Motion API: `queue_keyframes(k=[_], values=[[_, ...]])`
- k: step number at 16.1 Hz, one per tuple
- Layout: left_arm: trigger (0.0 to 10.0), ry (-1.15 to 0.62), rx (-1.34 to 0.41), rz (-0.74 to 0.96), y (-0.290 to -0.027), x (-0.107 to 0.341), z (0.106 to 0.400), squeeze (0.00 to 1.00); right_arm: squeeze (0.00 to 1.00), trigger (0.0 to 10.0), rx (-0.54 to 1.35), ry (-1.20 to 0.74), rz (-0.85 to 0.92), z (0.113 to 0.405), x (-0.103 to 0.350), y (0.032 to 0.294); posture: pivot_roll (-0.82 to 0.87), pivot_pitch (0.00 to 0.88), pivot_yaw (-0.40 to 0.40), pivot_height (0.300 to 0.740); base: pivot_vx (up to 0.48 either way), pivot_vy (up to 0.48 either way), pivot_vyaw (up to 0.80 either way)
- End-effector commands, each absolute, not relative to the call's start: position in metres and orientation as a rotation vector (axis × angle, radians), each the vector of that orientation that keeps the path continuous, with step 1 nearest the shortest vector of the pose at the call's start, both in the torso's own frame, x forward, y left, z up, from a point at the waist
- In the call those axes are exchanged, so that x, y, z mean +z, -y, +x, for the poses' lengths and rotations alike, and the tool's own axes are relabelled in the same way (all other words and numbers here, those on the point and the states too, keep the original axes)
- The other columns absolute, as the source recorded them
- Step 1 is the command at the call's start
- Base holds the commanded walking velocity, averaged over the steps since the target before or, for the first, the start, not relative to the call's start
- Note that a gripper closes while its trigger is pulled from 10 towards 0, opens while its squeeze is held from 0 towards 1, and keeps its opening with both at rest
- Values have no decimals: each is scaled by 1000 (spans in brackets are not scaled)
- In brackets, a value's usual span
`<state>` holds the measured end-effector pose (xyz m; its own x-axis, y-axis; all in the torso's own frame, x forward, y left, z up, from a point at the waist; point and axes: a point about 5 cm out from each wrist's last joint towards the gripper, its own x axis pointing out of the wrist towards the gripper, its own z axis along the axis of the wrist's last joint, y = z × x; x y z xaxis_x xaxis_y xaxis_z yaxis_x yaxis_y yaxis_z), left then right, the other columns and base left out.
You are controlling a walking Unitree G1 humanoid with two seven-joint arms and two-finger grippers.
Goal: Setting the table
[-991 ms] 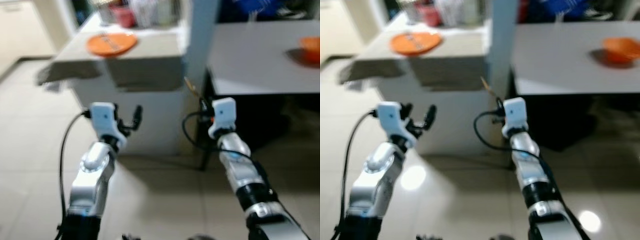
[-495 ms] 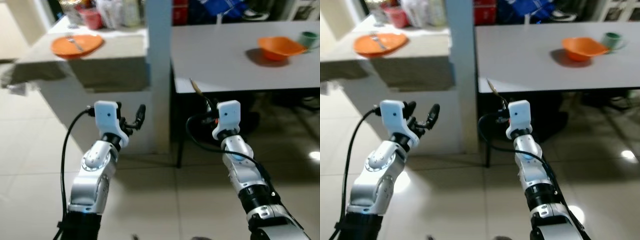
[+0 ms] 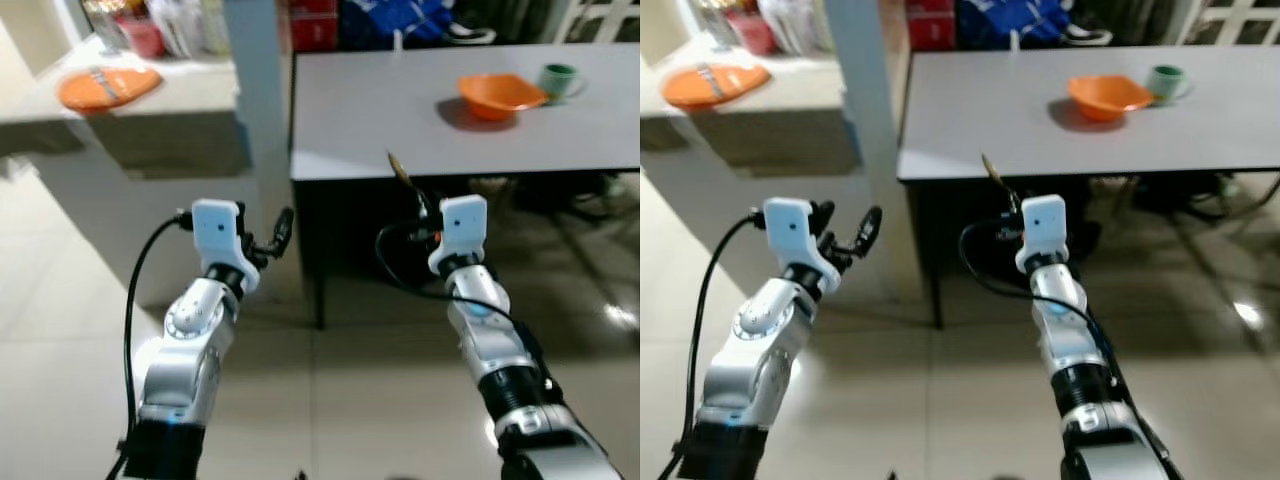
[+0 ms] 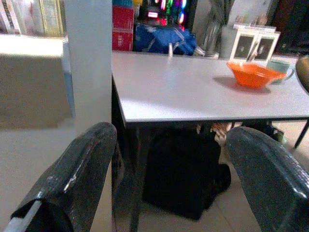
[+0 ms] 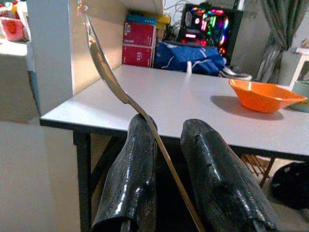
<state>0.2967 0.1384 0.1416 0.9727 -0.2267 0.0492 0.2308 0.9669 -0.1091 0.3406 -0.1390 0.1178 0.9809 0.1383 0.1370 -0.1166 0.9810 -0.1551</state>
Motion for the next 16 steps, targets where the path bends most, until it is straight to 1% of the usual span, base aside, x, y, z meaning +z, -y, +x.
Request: queue_keyframes(k=[1,7,8,9,13,14,16], values=[[10000,47,-224,-103,-140,145,298,0,0,10000,147,166,-148,342,123,134,-173,0,86,740,0,-454,0],[10000,46,-214,-102,-140,144,299,0,0,10000,145,178,-140,339,122,135,-175,0,88,740,0,-447,0],[10000,51,-180,-99,-144,144,300,0,0,10000,141,183,-139,338,123,135,-179,0,90,740,0,-371,0],[10000,43,-174,-117,-145,143,301,0,0,10000,141,184,-140,338,123,135,-179,0,90,740,0,0,0],[10000,48,-183,-69,-141,144,301,0,0,10000,142,199,-135,337,126,135,-181,0,89,740,0,0,0],[10000,50,-193,-68,-140,144,301,0,0,10000,144,200,-137,337,126,134,-181,0,91,740,281,0,0],[10000,49,-198,-67,-139,144,301,0,0,10000,144,206,-139,336,126,133,-180,0,92,740,416,240,0]])
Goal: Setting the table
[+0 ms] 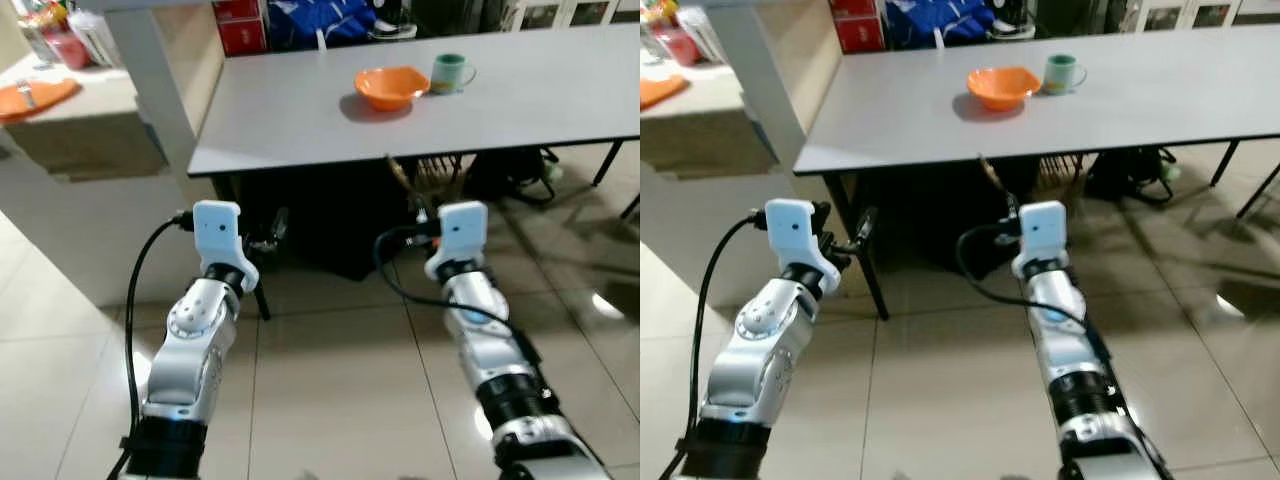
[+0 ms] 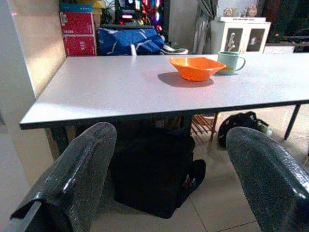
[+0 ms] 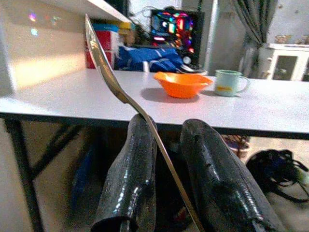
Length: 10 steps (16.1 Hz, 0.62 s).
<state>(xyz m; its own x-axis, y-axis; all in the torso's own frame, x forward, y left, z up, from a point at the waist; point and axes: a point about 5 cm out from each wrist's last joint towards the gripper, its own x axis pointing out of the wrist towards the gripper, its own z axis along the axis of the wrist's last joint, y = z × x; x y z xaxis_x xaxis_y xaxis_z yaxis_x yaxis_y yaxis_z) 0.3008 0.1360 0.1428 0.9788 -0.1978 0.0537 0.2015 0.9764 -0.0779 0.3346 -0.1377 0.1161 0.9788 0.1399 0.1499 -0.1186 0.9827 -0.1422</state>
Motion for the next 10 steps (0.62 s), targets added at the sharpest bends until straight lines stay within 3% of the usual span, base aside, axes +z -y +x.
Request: queue_keyframes(k=[1,10], values=[[10000,52,-198,-67,-139,144,302,0,0,10000,139,215,-144,336,127,133,-180,0,92,740,412,244,0],[10000,57,-207,-51,-138,145,304,0,0,10000,107,246,-144,336,133,137,-184,0,98,740,417,53,0]])
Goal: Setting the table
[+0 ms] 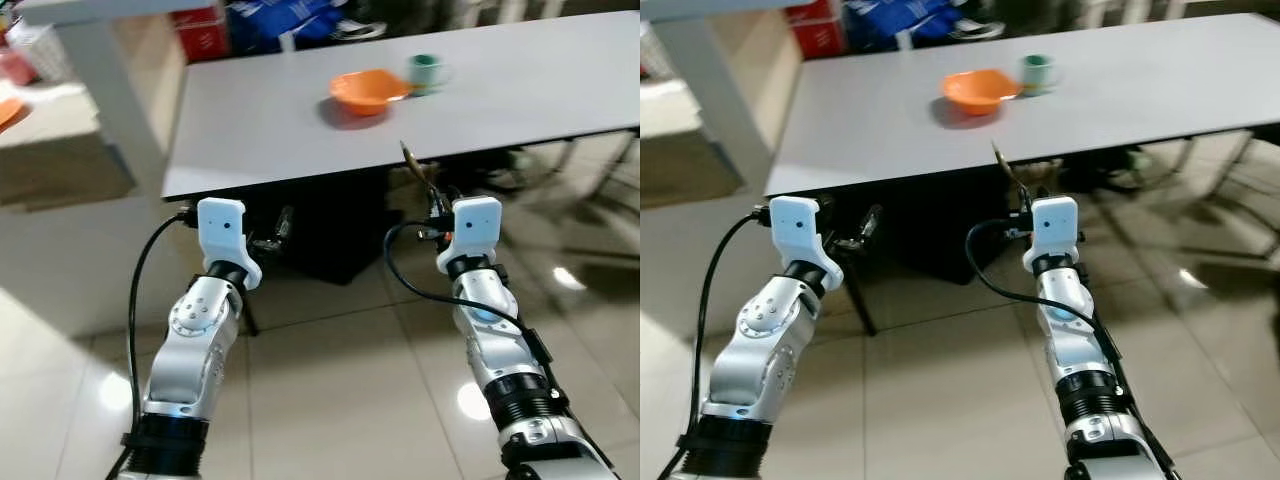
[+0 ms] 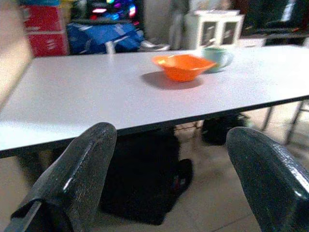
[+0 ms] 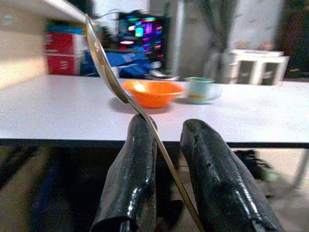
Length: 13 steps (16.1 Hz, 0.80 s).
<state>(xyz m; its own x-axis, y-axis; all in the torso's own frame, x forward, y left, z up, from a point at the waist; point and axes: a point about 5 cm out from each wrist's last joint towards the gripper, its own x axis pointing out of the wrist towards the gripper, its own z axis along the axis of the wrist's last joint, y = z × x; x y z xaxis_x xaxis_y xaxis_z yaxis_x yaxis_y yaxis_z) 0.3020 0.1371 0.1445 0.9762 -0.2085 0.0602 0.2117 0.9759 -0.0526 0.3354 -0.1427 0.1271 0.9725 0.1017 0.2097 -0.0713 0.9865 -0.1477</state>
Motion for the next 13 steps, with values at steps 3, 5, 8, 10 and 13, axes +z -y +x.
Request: queue_keyframes(k=[3,5,8,10,13], values=[[10000,65,-207,-44,-138,147,305,0,0,10000,111,246,-145,338,134,136,-182,0,97,740,417,0,0],[10000,70,-211,-41,-137,147,305,0,0,10000,114,247,-147,339,134,135,-182,0,97,740,416,0,0],[10000,74,-219,-38,-137,148,306,0,0,10000,111,249,-150,340,135,135,-185,0,98,740,416,80,0],[10000,77,-224,-33,-137,148,308,0,0,10000,111,248,-150,340,134,135,-187,0,100,740,439,0,0],[10000,80,-232,-29,-136,149,308,0,0,10000,112,245,-151,340,133,135,-185,0,104,740,453,0,0]])
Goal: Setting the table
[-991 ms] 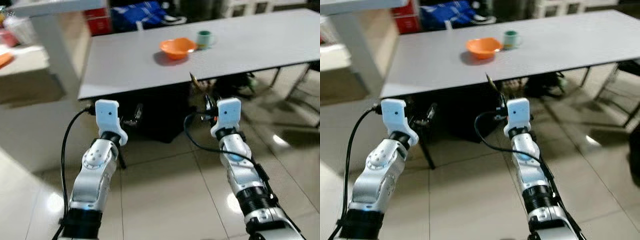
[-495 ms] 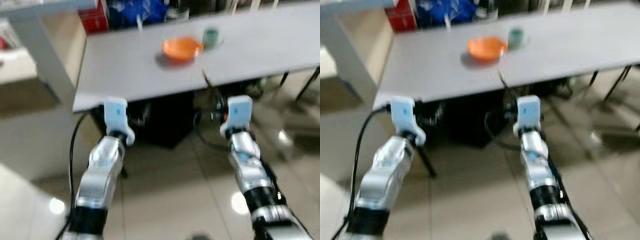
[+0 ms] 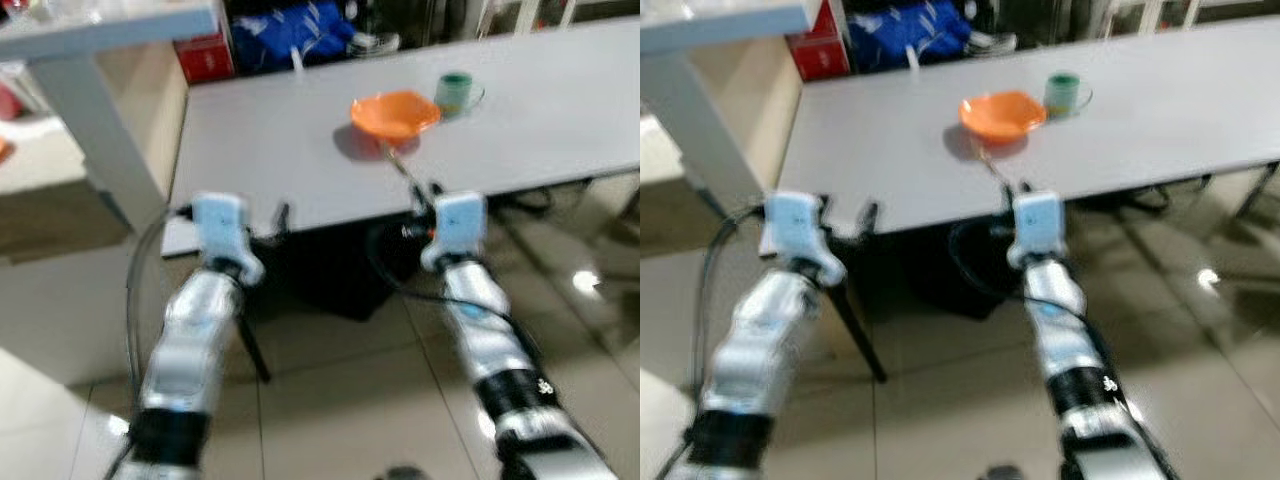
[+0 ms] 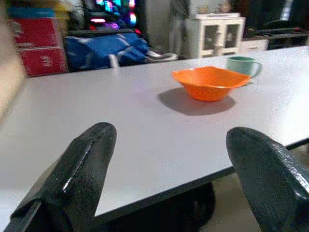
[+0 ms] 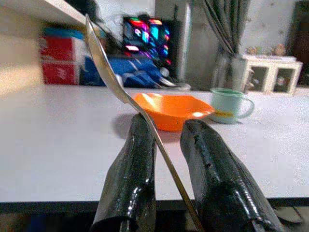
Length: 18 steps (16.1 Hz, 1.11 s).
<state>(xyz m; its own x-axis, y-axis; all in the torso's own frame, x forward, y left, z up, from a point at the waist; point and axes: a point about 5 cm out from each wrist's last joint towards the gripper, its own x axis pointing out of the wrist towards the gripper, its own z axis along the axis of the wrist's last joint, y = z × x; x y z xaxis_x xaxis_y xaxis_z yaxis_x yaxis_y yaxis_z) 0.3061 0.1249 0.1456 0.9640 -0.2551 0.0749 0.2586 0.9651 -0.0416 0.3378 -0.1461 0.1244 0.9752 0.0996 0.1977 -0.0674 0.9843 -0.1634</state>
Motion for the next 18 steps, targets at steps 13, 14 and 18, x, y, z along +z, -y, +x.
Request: queue_keyframes(k=[13,14,18], values=[[10000,66,-234,-14,-135,147,308,0,0,10000,99,229,-150,340,129,136,-188,0,112,740,315,0,0],[10000,63,-231,-21,-135,146,308,0,0,10000,99,228,-149,340,129,136,-188,0,112,740,0,0,0],[10000,61,-231,-10,-135,146,308,0,0,10000,101,224,-144,340,128,134,-184,0,116,740,329,-345,0]])
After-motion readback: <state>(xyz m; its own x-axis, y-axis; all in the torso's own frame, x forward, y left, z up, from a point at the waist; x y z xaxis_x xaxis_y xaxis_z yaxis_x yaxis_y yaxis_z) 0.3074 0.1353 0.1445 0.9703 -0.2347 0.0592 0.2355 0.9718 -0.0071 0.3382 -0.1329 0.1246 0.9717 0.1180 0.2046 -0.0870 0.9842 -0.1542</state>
